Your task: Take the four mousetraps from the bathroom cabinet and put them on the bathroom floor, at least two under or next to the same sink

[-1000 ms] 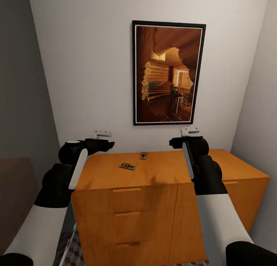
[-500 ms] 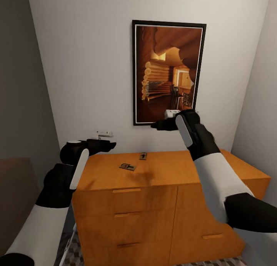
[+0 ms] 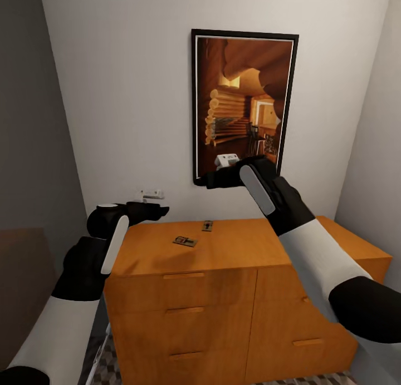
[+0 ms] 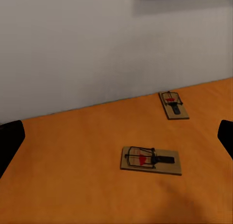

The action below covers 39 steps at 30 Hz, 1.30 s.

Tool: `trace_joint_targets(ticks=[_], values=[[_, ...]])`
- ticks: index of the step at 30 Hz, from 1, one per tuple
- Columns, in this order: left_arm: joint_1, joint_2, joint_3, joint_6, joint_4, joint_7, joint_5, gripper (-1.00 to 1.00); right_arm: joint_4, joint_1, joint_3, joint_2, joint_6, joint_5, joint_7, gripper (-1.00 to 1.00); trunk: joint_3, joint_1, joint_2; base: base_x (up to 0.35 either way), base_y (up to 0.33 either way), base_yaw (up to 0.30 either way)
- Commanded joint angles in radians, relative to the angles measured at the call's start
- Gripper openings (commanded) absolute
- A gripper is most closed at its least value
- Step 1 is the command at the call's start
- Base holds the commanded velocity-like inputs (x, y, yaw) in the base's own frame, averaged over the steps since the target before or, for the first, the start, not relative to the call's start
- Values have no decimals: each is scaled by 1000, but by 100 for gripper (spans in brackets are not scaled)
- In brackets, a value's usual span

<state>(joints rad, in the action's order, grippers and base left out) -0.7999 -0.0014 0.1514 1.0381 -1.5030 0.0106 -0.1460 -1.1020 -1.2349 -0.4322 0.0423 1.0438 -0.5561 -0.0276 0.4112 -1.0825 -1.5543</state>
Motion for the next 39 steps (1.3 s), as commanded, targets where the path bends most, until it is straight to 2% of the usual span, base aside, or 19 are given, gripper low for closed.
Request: trace_joint_targets(ticks=[1,4,10,18,29,39], values=[[-1,0,-1,5,-1,2,-1,100,-10,-1,-15,-2,3,-14,-3,100,1,0,-1,0,0,0],[-1,0,-1,5,0,4,-1,100,-34,-1,-62,-8,3,-43,-3,100,1,0,-1,0,0,0],[-1,0,0,6,0,4,-1,100,-47,-1,-93,-16,3,-59,-3,100,1,0,-1,0,0,0],[-1,-1,0,6,0,5,-1,100,-51,-2,-102,-29,3,-65,-3,100,1,0,-1,14,0,0],[-1,-2,0,7,1,5,-1,100,-51,-2,-107,-30,3,-67,-3,100,1,0,-1,176,0,0],[-1,-1,0,7,2,5,-2,100,-51,1,-108,-35,3,-65,-4,100,1,0,-1,41,0,0]])
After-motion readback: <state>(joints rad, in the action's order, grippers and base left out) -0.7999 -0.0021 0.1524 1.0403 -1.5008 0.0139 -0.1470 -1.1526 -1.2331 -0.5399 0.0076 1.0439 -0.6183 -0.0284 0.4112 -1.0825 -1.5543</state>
